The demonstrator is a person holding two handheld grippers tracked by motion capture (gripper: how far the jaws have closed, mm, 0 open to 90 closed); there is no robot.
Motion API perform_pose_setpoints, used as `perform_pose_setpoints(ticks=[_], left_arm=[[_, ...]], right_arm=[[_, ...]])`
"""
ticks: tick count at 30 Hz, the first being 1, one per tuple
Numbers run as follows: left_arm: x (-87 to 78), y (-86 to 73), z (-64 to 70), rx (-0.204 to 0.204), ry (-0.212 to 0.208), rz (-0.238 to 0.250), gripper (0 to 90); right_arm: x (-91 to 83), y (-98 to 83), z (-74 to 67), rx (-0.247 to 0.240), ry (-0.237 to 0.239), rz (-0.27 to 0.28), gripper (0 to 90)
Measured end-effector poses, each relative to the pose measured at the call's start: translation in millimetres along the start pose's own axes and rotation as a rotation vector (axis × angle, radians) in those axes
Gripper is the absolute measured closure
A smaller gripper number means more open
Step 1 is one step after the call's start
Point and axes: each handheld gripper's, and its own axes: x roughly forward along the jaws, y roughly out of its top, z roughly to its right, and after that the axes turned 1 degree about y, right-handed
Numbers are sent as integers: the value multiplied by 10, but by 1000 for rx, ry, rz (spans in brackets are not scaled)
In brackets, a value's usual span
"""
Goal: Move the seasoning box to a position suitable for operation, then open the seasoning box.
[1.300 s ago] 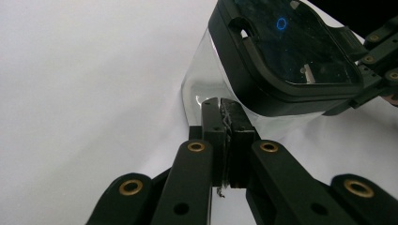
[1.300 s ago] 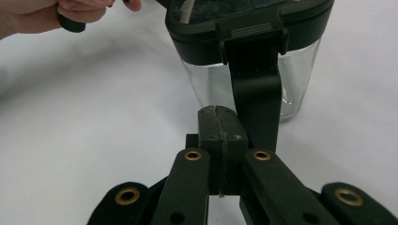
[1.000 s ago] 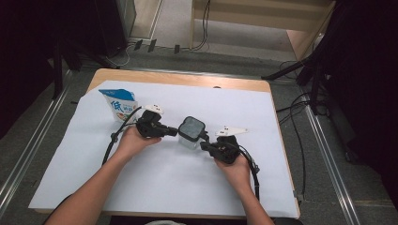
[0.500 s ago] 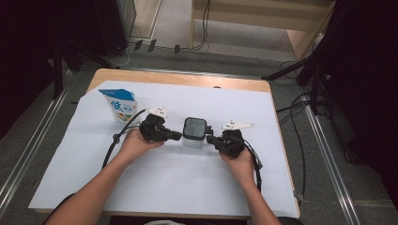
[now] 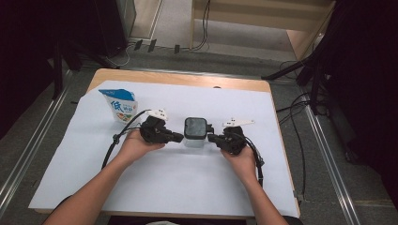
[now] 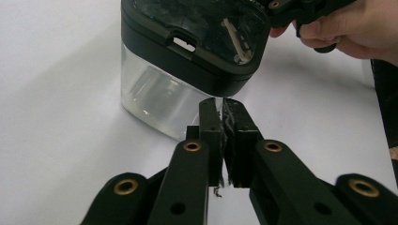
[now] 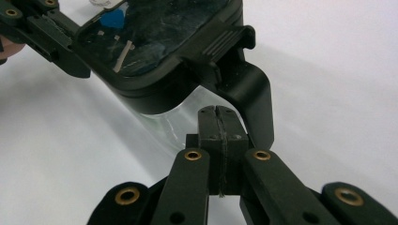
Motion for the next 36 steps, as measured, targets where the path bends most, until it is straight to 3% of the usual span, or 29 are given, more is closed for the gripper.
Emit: perform_pose_setpoints(ticks=[2, 6, 9, 11, 14, 17, 19, 20, 21, 23, 26, 30, 36], left_arm=[[-18, 3, -10, 5, -1, 3, 783], [5, 3, -45, -7, 4, 11, 487], [-3, 6, -63, -8, 23, 14, 426], [-24, 17, -72, -19, 21, 26, 339], [-61, 35, -88, -34, 4, 32, 222], [-98, 48, -114, -48, -26, 68, 149], [-110, 70, -125, -55, -41, 88, 137], [-109, 101, -130, -41, -39, 67, 132], [-109, 135, -122, -19, -23, 47, 121], [-120, 201, -108, 0, -14, 34, 102], [-107, 263, -116, 19, -14, 26, 78], [-57, 335, -132, 56, -3, -35, 83], [-40, 363, -180, 50, -26, 1, 85]], right_arm=[[-53, 0, -4, -8, 5, 1, 900], [-178, -27, 9, -8, 19, 3, 900], [-246, -38, 49, -8, 14, 14, 900], [-281, -43, 79, 5, 6, 18, 900], [-298, -52, 140, 7, -9, 16, 900], [-293, -60, 203, 28, -7, 14, 880], [-280, -59, 228, 37, -7, 15, 873], [-274, -49, 234, 38, -7, 8, 866], [-270, -41, 237, 40, -8, 10, 831], [-256, -24, 252, 56, 8, 17, 678], [-237, -17, 266, 52, 6, 11, 581], [-234, -9, 256, 22, -2, -2, 624], [-238, 21, 251, 24, -2, 4, 825]])
